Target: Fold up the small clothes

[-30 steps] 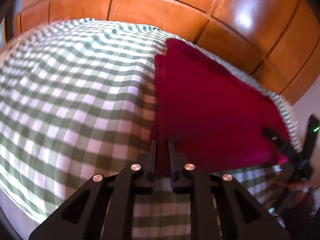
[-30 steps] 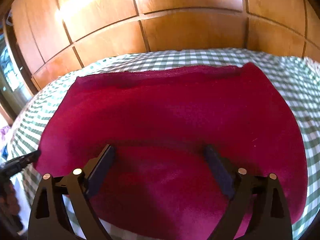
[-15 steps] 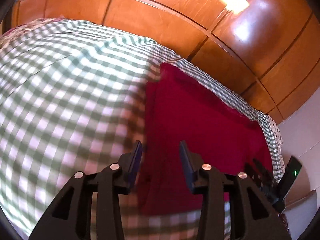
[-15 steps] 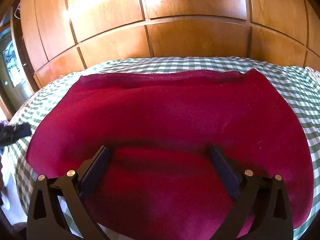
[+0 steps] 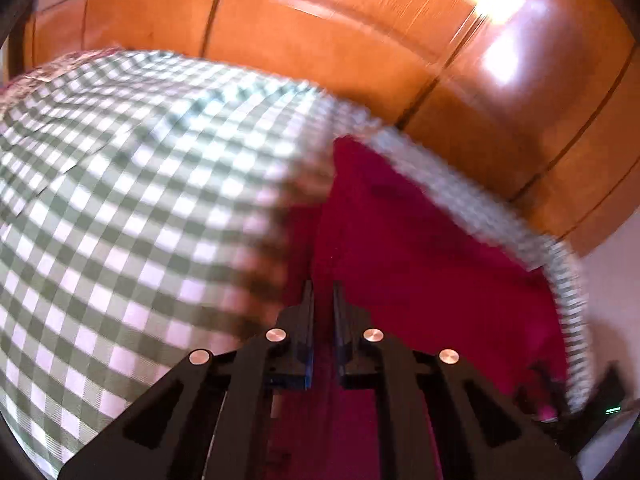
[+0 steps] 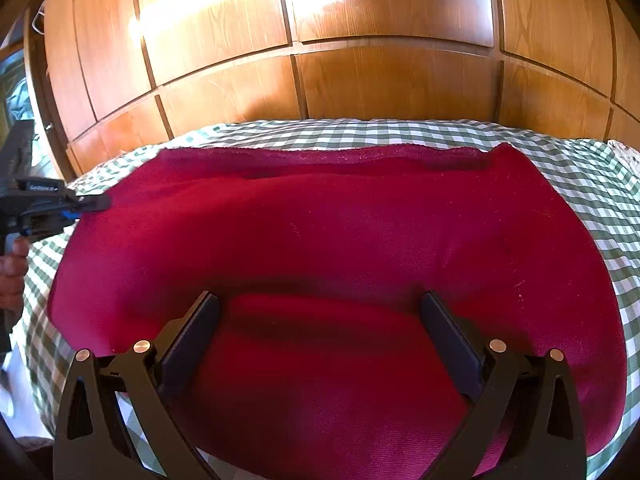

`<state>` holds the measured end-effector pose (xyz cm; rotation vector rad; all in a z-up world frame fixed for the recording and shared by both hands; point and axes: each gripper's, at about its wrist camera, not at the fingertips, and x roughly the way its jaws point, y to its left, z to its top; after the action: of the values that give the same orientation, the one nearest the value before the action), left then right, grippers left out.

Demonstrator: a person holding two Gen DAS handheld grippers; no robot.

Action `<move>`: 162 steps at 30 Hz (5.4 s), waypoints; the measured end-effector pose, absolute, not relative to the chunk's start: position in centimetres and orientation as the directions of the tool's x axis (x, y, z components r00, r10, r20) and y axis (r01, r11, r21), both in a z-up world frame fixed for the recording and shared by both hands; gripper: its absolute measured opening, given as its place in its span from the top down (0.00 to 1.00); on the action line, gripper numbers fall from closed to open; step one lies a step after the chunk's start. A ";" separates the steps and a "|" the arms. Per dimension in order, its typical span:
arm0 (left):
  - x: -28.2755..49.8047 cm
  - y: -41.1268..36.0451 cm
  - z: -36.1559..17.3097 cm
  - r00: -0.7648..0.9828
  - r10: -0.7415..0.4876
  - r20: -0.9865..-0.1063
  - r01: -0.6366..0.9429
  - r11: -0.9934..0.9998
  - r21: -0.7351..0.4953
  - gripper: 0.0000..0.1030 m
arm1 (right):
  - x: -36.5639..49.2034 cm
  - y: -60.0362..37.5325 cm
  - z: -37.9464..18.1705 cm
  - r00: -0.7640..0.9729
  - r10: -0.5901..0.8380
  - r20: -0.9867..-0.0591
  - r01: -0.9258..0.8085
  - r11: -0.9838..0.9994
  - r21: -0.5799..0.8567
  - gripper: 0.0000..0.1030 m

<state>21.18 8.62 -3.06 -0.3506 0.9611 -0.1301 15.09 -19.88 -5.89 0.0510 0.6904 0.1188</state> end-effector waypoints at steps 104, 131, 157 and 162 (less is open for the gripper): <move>14.3 3.7 -1.6 0.496 -0.459 -0.737 0.148 0.881 -0.448 0.64 | 14.6 -25.1 2.7 0.670 0.513 -0.537 -0.130 0.793 0.595 0.71; 12.4 17.4 0.3 0.550 -0.658 -0.514 0.066 0.648 -0.759 0.38 | 17.9 -5.2 -0.4 0.504 0.530 -0.683 -0.423 0.840 0.339 0.73; 19.0 10.4 0.3 0.391 -0.629 -0.672 0.027 0.738 -0.675 0.49 | 10.0 -15.0 -0.3 0.591 0.508 -0.627 -0.328 0.861 0.390 0.46; 18.5 9.9 1.3 0.456 -0.525 -0.718 0.046 0.820 -0.570 0.78 | 9.7 -16.2 -1.1 0.606 0.477 -0.637 -0.280 0.877 0.390 0.55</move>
<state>18.53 9.93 1.30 -0.5198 1.0470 -0.3718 9.68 -16.18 -1.08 0.2623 0.8091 0.4434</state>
